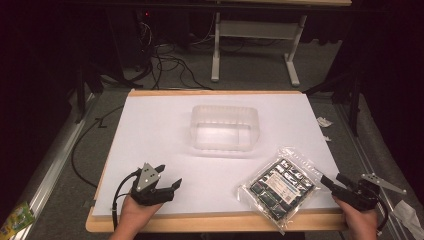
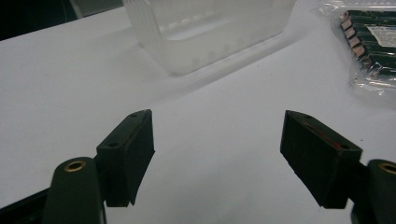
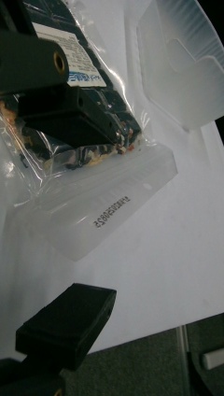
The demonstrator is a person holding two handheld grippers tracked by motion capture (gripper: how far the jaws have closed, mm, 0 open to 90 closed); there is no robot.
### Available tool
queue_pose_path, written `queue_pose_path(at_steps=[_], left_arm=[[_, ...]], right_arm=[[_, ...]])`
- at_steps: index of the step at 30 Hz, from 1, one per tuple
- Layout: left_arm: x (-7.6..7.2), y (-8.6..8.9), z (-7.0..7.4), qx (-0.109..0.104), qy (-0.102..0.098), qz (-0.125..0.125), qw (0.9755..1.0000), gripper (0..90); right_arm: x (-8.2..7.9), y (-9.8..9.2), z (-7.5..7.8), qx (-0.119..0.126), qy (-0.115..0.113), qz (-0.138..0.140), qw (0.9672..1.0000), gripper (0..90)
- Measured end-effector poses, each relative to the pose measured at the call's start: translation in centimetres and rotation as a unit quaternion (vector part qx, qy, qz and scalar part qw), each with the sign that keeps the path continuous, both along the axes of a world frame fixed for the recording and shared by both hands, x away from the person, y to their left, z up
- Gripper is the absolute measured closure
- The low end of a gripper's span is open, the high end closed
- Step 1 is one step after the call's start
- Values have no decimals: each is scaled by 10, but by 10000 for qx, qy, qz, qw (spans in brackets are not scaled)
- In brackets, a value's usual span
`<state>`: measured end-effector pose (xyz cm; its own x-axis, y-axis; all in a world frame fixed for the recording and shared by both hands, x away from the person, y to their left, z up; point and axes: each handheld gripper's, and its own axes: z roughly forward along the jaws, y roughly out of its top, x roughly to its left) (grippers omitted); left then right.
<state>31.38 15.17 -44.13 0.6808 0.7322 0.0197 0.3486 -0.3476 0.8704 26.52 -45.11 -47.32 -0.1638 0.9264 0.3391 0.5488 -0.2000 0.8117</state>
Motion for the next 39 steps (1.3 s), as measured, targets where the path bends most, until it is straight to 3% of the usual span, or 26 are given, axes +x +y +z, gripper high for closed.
queue_pose_path(at_steps=[6,9,10,12,13,15,21,27,34,39], left_arm=[[1,-1,-1,5,22,-23,10000,264],[1,0,-1,2,19,-22,10000,264],[1,0,-1,6,15,-21,10000,264],[0,0,-1,2,14,-20,10000,264],[1,0,-1,6,14,-21,10000,264],[1,-1,-2,16,8,-16,10000,264],[0,-1,-1,13,-14,-24,10000,264],[-1,-1,-1,7,-19,-27,10000,265],[-1,-2,-1,-24,-12,-53,10000,264],[-1,-3,-1,-72,18,-74,9999,265]], right_arm=[[6,-1,-9,270,385,-22,9989,362],[7,-1,-13,402,439,115,9982,479],[7,-1,-13,402,439,115,9982,479],[8,-1,-13,613,449,222,9969,542],[7,0,-11,612,420,220,9970,609],[6,0,-10,544,358,232,9976,639],[3,3,-3,393,227,278,9986,896],[1,15,14,15,-42,354,9994,900],[-4,22,26,-59,-390,335,9987,900],[-10,28,41,-148,-757,400,9962,900]])
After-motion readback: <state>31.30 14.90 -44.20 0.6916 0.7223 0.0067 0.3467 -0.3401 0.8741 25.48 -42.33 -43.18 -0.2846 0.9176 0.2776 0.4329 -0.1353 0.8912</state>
